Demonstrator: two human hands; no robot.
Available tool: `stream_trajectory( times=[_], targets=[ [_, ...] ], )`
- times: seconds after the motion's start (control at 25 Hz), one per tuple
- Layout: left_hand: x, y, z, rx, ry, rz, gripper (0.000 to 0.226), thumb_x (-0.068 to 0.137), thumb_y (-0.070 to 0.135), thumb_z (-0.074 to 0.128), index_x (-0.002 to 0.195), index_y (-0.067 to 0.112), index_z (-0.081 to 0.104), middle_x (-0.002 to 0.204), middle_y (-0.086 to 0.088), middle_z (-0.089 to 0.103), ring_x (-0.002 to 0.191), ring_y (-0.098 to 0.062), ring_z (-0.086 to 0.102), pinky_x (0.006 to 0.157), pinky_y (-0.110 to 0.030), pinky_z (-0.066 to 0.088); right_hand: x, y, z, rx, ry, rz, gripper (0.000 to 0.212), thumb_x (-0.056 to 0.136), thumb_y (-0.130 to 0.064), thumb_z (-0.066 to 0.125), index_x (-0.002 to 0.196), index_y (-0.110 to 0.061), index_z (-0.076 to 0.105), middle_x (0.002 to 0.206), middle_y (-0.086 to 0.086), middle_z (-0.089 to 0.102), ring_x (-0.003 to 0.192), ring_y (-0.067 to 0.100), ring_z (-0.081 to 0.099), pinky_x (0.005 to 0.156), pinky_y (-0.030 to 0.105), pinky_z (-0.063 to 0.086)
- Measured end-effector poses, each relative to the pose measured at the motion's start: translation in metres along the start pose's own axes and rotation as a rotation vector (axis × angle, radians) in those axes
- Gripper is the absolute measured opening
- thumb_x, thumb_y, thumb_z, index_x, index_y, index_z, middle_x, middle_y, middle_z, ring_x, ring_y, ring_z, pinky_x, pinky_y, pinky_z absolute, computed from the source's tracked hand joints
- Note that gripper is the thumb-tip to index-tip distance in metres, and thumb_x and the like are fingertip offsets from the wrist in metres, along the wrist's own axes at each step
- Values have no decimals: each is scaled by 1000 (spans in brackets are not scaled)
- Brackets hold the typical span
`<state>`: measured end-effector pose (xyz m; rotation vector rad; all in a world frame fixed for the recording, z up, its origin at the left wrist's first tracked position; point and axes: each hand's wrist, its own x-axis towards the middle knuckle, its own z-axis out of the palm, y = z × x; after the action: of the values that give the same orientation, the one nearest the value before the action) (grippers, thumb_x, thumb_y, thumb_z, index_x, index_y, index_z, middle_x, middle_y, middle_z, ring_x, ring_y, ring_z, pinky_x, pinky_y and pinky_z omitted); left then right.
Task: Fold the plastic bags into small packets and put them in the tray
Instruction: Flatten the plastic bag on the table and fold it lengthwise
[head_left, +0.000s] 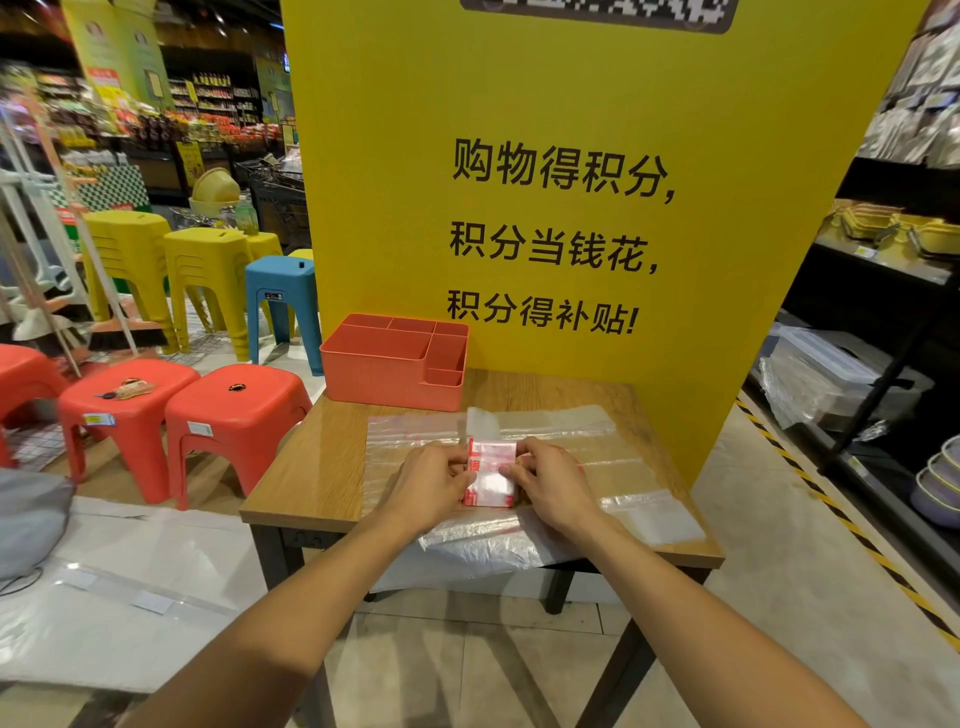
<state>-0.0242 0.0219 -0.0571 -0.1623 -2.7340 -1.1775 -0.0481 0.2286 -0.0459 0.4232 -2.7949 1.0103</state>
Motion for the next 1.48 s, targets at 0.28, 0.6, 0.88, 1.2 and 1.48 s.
stream_trajectory(
  times=[0.28, 0.6, 0.88, 1.2, 1.48],
  targets=[
    [1, 2, 1, 121, 24, 9, 43, 93, 18, 75, 134, 27, 69, 123, 2, 70, 110, -19, 67, 92, -44, 58, 1, -3, 6, -175, 10, 1, 19, 95, -46, 66, 101, -31, 75, 93, -11, 76, 88, 14, 68, 70, 33, 47],
    [2, 2, 3, 198, 28, 62, 29, 95, 18, 73, 124, 17, 75, 136, -1, 69, 118, -21, 67, 100, -41, 55, -2, -7, 15, -36, 94, -14, 11, 91, -27, 73, 101, -29, 78, 83, -10, 76, 73, 5, 66, 69, 33, 55],
    [2, -3, 5, 266, 10, 104, 30, 97, 19, 69, 126, 19, 75, 149, 0, 58, 130, -24, 61, 111, -43, 48, -1, -7, 15, -49, 81, -57, 12, 90, -24, 77, 101, -23, 80, 98, -6, 76, 89, 11, 67, 82, 35, 57],
    [2, -10, 1, 193, 38, 105, 25, 93, 20, 73, 117, 24, 79, 134, 1, 70, 124, -16, 64, 107, -38, 50, -4, -6, 15, 21, 15, -52, 10, 94, -25, 75, 102, -25, 80, 91, -11, 76, 81, 2, 67, 75, 24, 51],
    [-8, -8, -16, 368, -222, 347, 39, 102, 44, 59, 128, 18, 74, 152, 0, 55, 140, -20, 49, 115, -30, 35, 1, 3, 3, -207, -153, -313, 27, 101, -29, 62, 124, -21, 75, 132, -6, 70, 121, 17, 60, 107, 39, 45]
  ],
)
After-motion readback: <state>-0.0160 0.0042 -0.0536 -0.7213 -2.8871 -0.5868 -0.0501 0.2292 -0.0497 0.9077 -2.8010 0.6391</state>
